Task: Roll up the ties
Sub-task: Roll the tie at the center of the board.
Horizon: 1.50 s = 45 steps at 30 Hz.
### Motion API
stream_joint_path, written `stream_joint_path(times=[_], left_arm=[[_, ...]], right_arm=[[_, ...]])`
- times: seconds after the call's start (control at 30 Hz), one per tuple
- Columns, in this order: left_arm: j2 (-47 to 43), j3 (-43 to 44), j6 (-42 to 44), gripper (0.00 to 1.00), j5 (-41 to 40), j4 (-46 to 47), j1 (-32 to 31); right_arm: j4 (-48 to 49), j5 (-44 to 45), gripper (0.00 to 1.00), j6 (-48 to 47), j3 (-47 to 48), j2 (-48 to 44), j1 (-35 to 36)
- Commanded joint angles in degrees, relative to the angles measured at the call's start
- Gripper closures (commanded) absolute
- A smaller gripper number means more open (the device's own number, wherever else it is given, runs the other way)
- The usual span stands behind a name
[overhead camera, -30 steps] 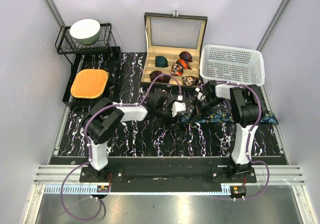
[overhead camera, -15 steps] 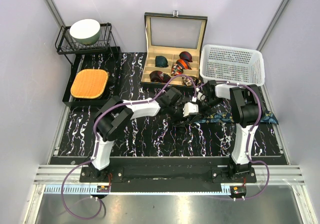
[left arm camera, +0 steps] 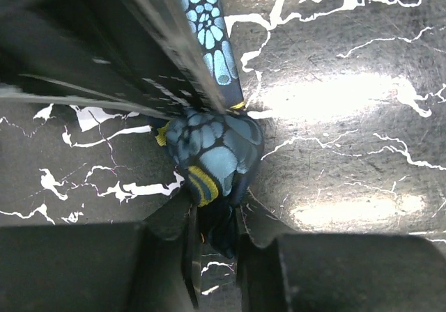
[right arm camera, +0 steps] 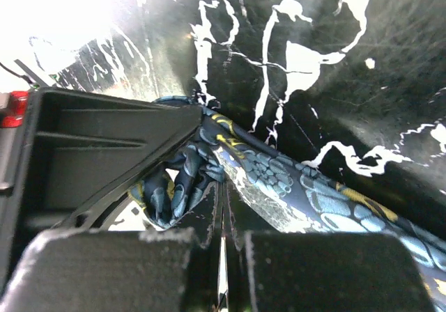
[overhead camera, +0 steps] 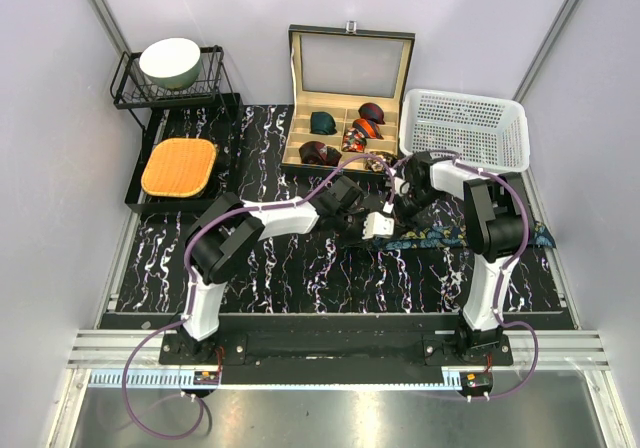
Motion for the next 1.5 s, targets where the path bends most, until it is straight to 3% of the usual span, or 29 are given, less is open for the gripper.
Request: stream_joint_path(times=[0.0, 0.23, 0.37, 0.5, 0.6, 0.73, 0.77, 0.87, 0.9, 1.13, 1.47], left_arm=[[1.6, -3.1, 2.3, 0.95, -0.6, -9.6, -0.3], [1.7, -3.0, 2.0, 0.94, -0.9, -10.4, -0.2], [1.3, -2.9, -1.1, 0.87, -0.4, -9.8, 0.0], [1.6, -3.6, -4.6, 0.96, 0.1, -8.9, 0.6], [1.6, -4.9, -6.0, 0.97, 0.0, -7.7, 0.7], [1.7, -6.3, -8.9, 0.97, 0.1, -6.1, 0.8], [1.8, -6.4, -9.2, 0.97, 0.1, -5.6, 0.8], [2.2, -6.3, -10.5, 0.97, -0.4, -4.8, 0.9], [2.2, -6.3, -10.9, 0.97, -0.4, -4.6, 0.9], [2.2, -7.0, -12.0, 0.97, -0.3, -3.2, 1.0], [2.4, -7.0, -11.3, 0.96, -0.6, -3.3, 1.0]], right_arm=[[-1.6, 2.4, 1.0, -3.8, 4.7, -2.8, 0.3], [-0.7, 3.4, 1.0, -4.7, 6.5, 0.5, 0.3], [1.3, 5.4, 1.0, -4.9, 4.6, 3.8, 0.3], [1.8, 4.0, 1.0, -4.9, 3.9, 3.0, -0.7], [0.7, 0.4, 0.91, -4.3, 3.7, -0.8, -3.8], [-0.7, -6.5, 0.71, -3.2, 2.3, -5.6, -7.9], [-1.0, -7.6, 0.61, -3.1, 1.8, -7.5, -8.2], [-1.0, -12.5, 0.45, -2.8, -1.4, -11.0, -8.3], [-1.0, -13.6, 0.43, -2.5, -2.3, -11.4, -8.3], [0.3, -15.0, 0.46, -2.0, -7.3, -10.0, -7.4], [11.9, -14.7, 0.48, 5.8, -7.3, -5.6, -3.4]])
